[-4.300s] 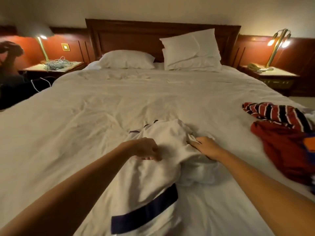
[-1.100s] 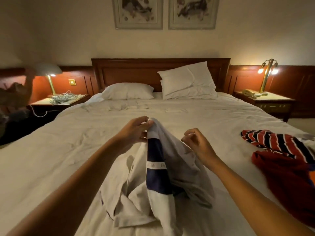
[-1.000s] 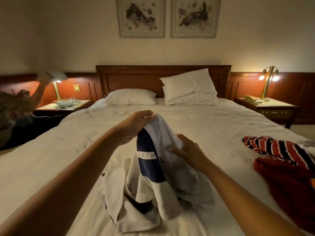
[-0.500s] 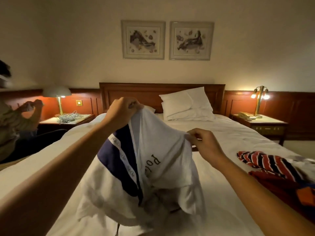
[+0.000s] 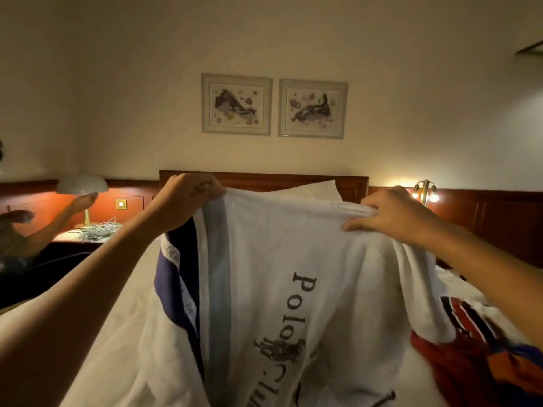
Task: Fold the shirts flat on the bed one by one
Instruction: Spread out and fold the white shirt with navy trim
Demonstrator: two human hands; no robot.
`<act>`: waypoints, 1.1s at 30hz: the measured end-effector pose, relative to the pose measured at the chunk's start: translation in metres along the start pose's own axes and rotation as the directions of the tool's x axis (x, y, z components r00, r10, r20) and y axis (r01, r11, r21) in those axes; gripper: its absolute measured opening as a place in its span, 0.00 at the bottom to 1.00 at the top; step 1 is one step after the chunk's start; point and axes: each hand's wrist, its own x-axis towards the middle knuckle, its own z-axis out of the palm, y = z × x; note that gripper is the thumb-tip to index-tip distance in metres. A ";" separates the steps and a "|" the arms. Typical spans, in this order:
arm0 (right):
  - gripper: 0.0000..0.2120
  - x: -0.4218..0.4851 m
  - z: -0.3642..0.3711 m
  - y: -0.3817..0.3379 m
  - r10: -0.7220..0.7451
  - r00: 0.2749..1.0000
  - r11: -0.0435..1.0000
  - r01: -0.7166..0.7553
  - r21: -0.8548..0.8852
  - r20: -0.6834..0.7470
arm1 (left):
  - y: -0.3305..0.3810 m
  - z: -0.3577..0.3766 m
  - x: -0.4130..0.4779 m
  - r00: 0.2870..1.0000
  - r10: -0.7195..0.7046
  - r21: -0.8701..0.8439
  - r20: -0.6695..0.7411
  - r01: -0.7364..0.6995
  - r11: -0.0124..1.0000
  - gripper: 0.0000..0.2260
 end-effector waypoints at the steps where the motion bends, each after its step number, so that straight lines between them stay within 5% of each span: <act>1: 0.35 -0.003 -0.003 0.000 -0.001 1.000 0.999 0.000 0.038 0.019 | -0.002 -0.002 -0.003 1.000 -0.012 0.003 0.005 0.012 1.000 0.08; 5: 0.33 -0.017 -0.011 -0.018 -0.017 0.996 0.951 -0.010 0.309 0.085 | -0.005 -0.012 -0.007 0.999 -0.034 -0.002 0.005 0.034 0.999 0.06; 9: 0.17 -0.017 -0.033 -0.045 -0.045 0.993 0.733 -0.044 0.679 0.112 | 0.016 -0.032 0.007 0.981 -0.093 -0.156 -0.172 0.066 0.986 0.10; 12: 0.29 -0.013 -0.055 -0.066 -0.045 0.992 0.612 -0.066 0.788 0.118 | 0.040 -0.048 0.017 0.959 -0.069 -0.224 -0.276 0.006 0.975 0.12; 15: 0.43 -0.012 -0.067 -0.083 -0.020 0.999 0.715 -0.011 0.699 0.037 | 0.064 -0.061 0.029 0.943 -0.027 -0.252 -0.331 -0.061 0.966 0.10; 17: 0.38 -0.014 -0.064 -0.091 -0.045 0.996 0.846 0.079 0.527 -0.077 | 0.081 -0.065 0.034 0.948 0.010 -0.212 -0.317 -0.081 0.974 0.07; 20: 0.29 -0.031 -0.037 -0.100 -0.037 0.989 0.905 0.095 0.414 -0.146 | 0.104 -0.059 0.037 0.967 0.078 -0.111 -0.243 -0.107 0.988 0.04; 24: 0.31 -0.077 0.036 -0.124 0.015 0.999 0.658 -0.036 0.752 0.034 | 0.126 -0.024 0.029 0.995 0.089 -0.032 0.043 -0.087 0.996 0.08; 26: 0.23 -0.086 0.066 -0.134 0.056 0.998 0.610 0.000 0.792 -0.043 | 0.132 -0.009 0.022 0.981 0.137 -0.032 0.136 -0.133 0.991 0.07; 29: 0.26 -0.084 0.068 -0.123 0.203 0.963 0.709 -0.019 0.705 -0.178 | 0.127 -0.017 0.010 0.975 0.134 -0.041 0.174 -0.129 0.991 0.06; 33: 0.34 -0.076 0.029 -0.084 0.013 0.999 0.866 0.015 0.500 -0.052 | 0.093 -0.044 -0.012 0.926 0.048 -0.061 0.373 -0.027 0.998 0.21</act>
